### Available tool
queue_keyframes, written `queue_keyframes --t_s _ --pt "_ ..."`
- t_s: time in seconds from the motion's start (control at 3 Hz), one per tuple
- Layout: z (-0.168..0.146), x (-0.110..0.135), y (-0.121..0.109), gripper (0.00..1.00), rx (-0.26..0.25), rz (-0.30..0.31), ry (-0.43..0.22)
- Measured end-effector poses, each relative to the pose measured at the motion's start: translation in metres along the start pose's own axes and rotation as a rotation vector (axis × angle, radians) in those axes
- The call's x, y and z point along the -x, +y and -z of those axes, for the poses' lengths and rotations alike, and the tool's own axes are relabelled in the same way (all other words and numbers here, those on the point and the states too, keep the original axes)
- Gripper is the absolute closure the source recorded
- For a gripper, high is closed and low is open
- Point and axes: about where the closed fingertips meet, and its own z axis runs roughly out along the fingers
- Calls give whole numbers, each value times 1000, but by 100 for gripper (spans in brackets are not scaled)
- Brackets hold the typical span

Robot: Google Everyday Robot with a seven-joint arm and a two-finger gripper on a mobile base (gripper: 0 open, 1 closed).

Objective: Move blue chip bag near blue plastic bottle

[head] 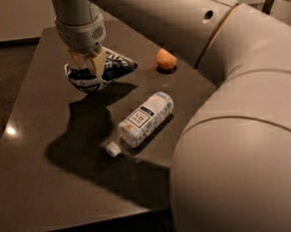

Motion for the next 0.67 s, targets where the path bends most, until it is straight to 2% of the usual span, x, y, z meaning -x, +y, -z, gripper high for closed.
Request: queue_keyframes --t_s 0.67 --pt "-4 6 42 100 37 -74 -52"
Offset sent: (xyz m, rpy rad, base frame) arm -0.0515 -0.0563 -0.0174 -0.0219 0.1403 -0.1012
